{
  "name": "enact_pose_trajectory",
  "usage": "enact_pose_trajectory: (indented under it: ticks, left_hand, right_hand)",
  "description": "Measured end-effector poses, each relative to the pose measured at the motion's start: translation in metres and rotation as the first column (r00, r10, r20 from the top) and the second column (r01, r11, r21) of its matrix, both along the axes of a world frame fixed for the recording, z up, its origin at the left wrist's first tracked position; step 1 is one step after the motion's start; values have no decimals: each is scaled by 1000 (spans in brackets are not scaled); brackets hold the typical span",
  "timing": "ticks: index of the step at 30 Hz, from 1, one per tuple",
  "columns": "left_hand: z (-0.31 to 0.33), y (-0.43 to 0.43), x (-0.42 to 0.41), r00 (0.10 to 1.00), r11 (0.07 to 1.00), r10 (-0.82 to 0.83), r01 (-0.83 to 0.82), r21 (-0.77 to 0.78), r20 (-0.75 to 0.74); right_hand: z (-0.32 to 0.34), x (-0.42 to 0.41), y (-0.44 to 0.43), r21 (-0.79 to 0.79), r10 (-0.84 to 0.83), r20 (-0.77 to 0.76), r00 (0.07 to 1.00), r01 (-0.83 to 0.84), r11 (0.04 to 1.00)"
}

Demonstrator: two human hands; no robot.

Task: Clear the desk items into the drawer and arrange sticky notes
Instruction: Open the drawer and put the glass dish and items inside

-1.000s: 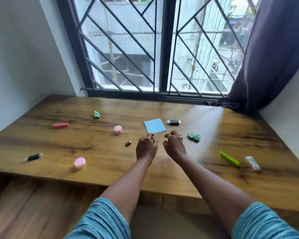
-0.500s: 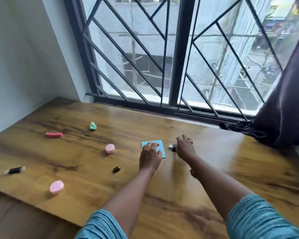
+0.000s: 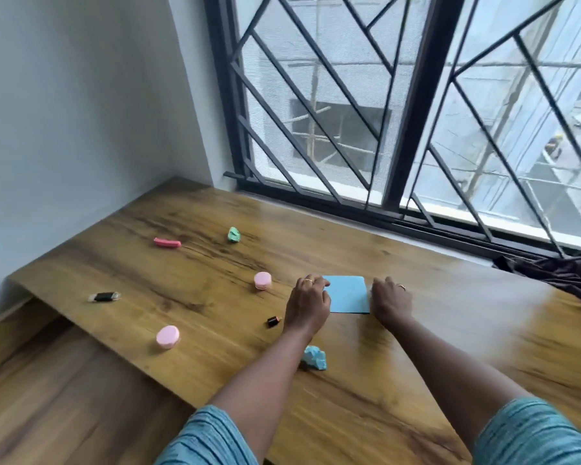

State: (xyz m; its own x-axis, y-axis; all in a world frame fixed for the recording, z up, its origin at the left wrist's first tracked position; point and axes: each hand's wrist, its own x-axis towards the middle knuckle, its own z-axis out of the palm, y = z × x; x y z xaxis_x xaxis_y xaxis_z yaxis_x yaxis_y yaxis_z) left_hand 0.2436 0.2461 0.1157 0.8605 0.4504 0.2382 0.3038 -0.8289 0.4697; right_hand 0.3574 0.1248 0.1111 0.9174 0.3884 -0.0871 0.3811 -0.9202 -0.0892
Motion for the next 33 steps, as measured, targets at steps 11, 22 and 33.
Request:
enact_pose_trajectory:
  ticks: [11,22,33]
  left_hand:
    - [-8,147,-143,991,987,126,-130,99,39]
    - [-18,342,-229,859,937,339,-271,222,-383]
    - [-48,337,-253,891,894,413,-357,270,-189]
  right_hand:
    - [3,-149,123,227,103,-22,994,-95,969]
    - [-11,-270,195,392,112,52,992,-123,912]
    - [-16,-312,186,454,52,3,999,-48,890]
